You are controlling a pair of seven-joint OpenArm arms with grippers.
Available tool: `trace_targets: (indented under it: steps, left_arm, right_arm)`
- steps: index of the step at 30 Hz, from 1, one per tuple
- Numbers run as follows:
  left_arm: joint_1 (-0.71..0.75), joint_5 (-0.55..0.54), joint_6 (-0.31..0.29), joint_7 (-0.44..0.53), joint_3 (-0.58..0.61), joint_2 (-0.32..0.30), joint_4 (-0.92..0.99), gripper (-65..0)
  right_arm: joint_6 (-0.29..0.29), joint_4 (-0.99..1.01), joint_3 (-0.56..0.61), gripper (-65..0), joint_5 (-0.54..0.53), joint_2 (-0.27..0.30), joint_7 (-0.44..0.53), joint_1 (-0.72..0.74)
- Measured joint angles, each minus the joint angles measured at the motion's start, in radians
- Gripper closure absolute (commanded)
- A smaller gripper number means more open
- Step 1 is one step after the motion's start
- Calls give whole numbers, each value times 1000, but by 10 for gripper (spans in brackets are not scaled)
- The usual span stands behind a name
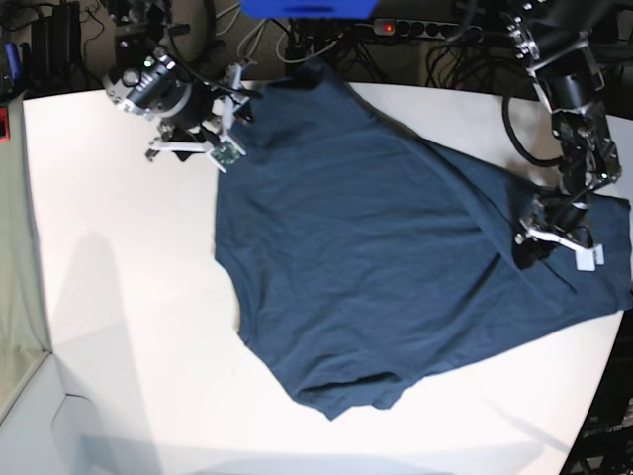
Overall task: Layout the t-shirt on the table in an organized manner, then fold the t-shirt properly
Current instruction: 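Drag the grasped fabric with the left gripper toward the shirt's side edge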
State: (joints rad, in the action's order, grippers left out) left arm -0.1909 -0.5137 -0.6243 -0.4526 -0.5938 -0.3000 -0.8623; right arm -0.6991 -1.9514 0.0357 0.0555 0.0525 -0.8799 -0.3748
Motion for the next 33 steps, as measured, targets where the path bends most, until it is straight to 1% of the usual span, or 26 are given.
trace_targets:
  steps: [1, 4, 7, 16, 19, 28, 29, 30, 33]
  left_arm:
    - [0, -1, 1, 0, 0, 2, 12, -231]
    - [-2, -15, 67, 21, 0, 0, 31, -231]
    - [-3, -20, 93, 23, 0, -1, 32, -231]
    - [-4, -28, 101, 27, 0, 1, 34, -231]
    - [-10, -27, 106, 44, -4, 18, 42, -231]
    - [-86, -49, 104, 80, -6, 40, 157, -228]
    - [-89, -50, 104, 80, -5, 40, 163, -217]
    - [-89, -49, 104, 80, -4, 43, 165, -189]
    - [-91, -39, 104, 80, -2, 45, 173, -24]
  right_arm:
    - [0, 0, 0, -339, 0, 0, 0, 0]
    - [0, 0, 0, -339, 0, 0, 0, 0]
    - [0, 0, 0, -339, 0, 0, 0, 0]
    - [0, 0, 0, -339, 0, 0, 0, 0]
    - [0, 0, 0, -339, 0, 0, 0, 0]
    - [0, 0, 0, -339, 0, 1, -1, -1]
    - [0, 0, 0, -339, 0, 1, 0, 0]
    - [0, 0, 0, -339, 0, 2, 0, 0]
    - [0, 0, -1, -339, 0, 3, 0, 0]
